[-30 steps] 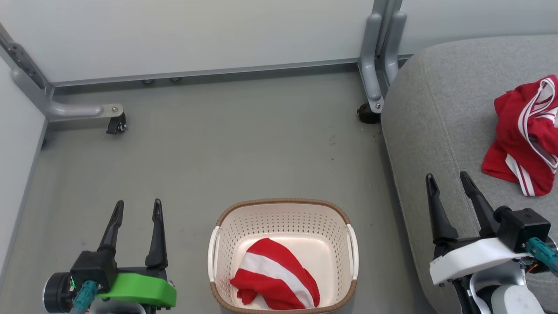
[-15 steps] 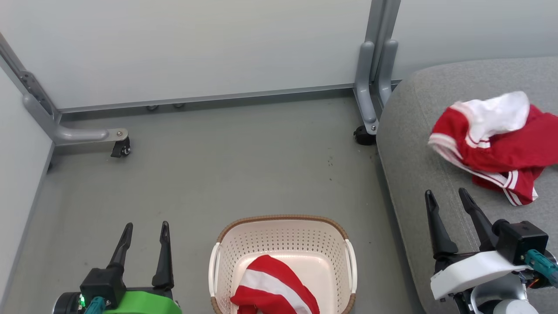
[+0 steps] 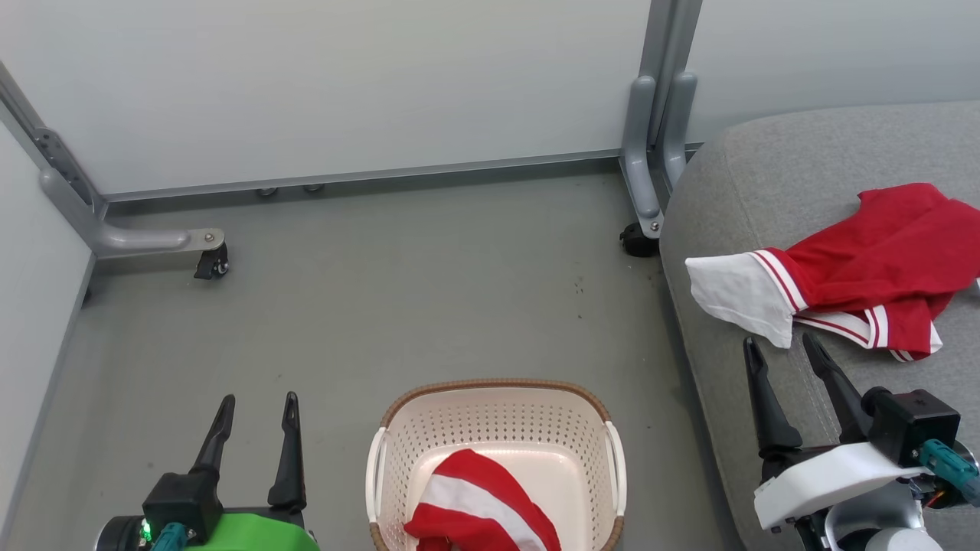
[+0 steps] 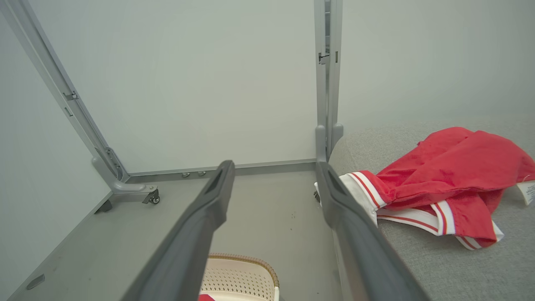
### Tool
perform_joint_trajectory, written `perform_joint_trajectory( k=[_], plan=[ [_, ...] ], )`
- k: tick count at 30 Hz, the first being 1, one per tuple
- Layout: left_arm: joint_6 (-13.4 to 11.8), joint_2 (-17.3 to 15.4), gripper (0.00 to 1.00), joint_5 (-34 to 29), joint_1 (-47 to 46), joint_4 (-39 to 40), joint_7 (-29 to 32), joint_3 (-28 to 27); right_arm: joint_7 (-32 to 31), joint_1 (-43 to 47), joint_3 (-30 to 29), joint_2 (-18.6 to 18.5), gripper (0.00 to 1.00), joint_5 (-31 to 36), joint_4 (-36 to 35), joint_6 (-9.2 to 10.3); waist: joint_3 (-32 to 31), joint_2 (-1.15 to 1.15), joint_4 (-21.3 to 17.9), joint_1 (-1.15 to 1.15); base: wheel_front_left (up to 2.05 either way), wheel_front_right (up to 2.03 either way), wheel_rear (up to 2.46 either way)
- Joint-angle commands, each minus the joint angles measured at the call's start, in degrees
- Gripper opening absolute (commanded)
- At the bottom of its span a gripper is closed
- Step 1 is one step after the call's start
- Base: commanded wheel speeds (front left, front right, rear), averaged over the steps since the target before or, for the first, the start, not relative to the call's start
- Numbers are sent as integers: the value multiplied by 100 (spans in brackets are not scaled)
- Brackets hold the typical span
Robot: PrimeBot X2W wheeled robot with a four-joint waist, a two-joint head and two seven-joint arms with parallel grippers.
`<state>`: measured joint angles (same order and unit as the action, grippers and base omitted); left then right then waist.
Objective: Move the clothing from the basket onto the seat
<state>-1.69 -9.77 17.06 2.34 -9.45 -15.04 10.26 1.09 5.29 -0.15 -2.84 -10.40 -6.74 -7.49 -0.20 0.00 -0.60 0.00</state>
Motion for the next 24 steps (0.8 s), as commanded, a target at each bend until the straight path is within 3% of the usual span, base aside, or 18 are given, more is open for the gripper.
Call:
perform_joint_trajectory(
  k=[1,13,24],
  plan=[
    [21,16,100,-49,66,-13,-19,-29,-6,17,-3,-11,100,-18,-20,0,3,0,1,0,0,0,0],
    [110,102,100,-258,-328,-99,-20,116,-9,-109,-53,-11,100,-27,-102,0,249,0,80,0,0,0,0],
    [615,497,100,-735,-1975,-1429,3,1221,3,-911,44,-53,100,116,-497,0,1580,0,22,0,0,0,0]
  ],
)
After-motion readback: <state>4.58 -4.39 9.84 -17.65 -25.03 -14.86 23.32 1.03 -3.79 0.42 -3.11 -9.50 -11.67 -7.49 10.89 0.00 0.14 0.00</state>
